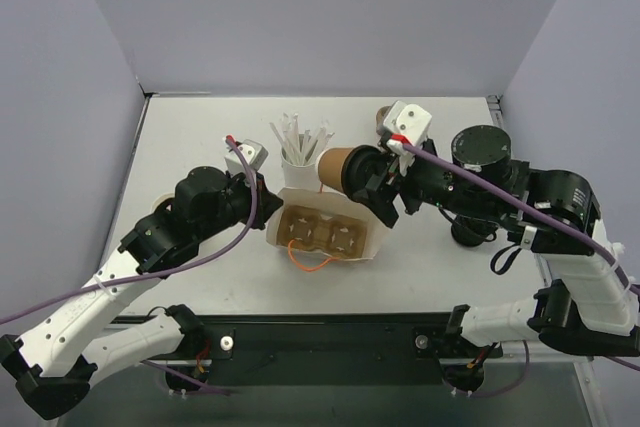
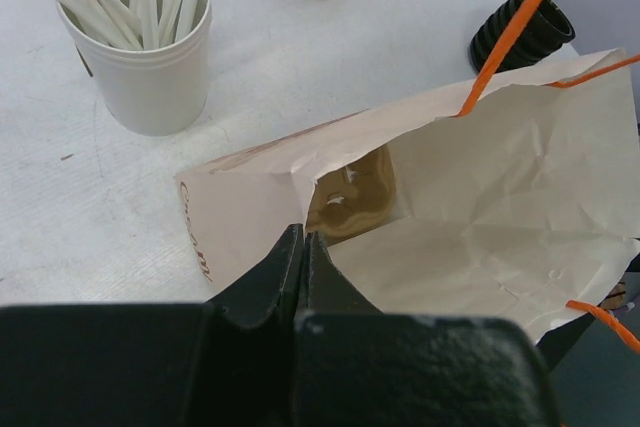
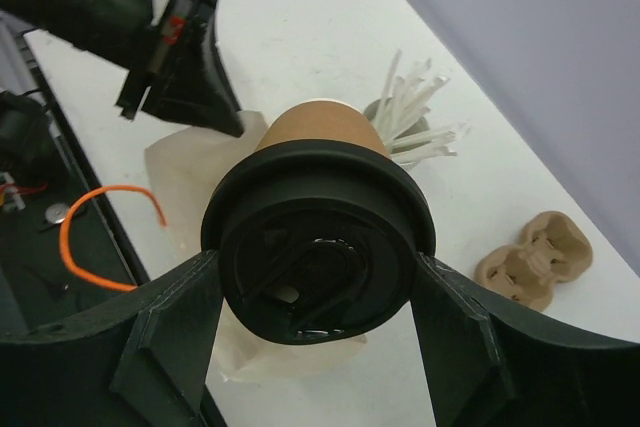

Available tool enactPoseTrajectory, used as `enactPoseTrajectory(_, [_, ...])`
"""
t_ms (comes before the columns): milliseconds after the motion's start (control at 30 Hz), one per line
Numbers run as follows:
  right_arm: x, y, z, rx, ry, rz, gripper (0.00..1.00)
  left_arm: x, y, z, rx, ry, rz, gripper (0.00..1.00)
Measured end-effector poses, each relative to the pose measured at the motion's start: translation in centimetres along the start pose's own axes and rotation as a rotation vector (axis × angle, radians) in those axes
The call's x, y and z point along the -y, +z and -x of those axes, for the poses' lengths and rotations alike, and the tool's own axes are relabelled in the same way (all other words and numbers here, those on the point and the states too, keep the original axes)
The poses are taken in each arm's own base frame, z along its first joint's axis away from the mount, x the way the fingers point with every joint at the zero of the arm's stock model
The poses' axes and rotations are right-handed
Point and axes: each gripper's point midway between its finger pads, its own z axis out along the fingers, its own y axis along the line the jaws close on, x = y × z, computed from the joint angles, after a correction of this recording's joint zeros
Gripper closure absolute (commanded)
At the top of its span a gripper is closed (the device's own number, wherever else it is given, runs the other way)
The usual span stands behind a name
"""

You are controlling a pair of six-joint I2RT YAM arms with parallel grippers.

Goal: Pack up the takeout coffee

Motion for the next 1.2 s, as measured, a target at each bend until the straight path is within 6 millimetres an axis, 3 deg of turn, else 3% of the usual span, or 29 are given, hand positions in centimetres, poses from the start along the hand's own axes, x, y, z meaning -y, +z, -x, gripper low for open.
enactPoseTrajectory(233, [-4.8,2.3,-2.0,-0.076,-0.118,0.144,0.46,-0.1,-0.1,0.2,0.006,-0.003,0.003,1.0])
enactPoseTrajectory(367, [-6.0,4.5,-5.0,-0.179,-0.221,0.154,0.48,0.0,-0.3,0.7,0.033,0.001,-0.007,1.0])
enactPoseTrajectory(567, [-6.3,7.1,-11.2,-0.354,-0.391,0.117,0.48,0.5,-1.3,0.9,0.142,0.023,-0.073,1.0])
enactPoseTrajectory(700, [-6.0,8.7,-14.0,-0.416,-0.488,0.062,0.48,0.2,-1.8,-0.5,0.175,0.025,-0.094,1.0])
enactPoseTrajectory(867, [-6.2,10.2,-16.6,-0.45,-0.57,0.024,0.48,0.6,-2.0,-0.4,0.201,0.033,-0.127,1.0])
enactPoseTrajectory(1033, [-6.1,11.5,-18.2,-0.455,-0.615,-0.01,0.48,0.3,-2.3,-1.8,0.233,0.068,-0.149,1.0])
enactPoseTrajectory(1200, [-5.9,12.9,-20.2,-0.454,-0.646,-0.057,0.48,1.0,-2.7,-1.5,0.269,0.111,-0.193,1.0])
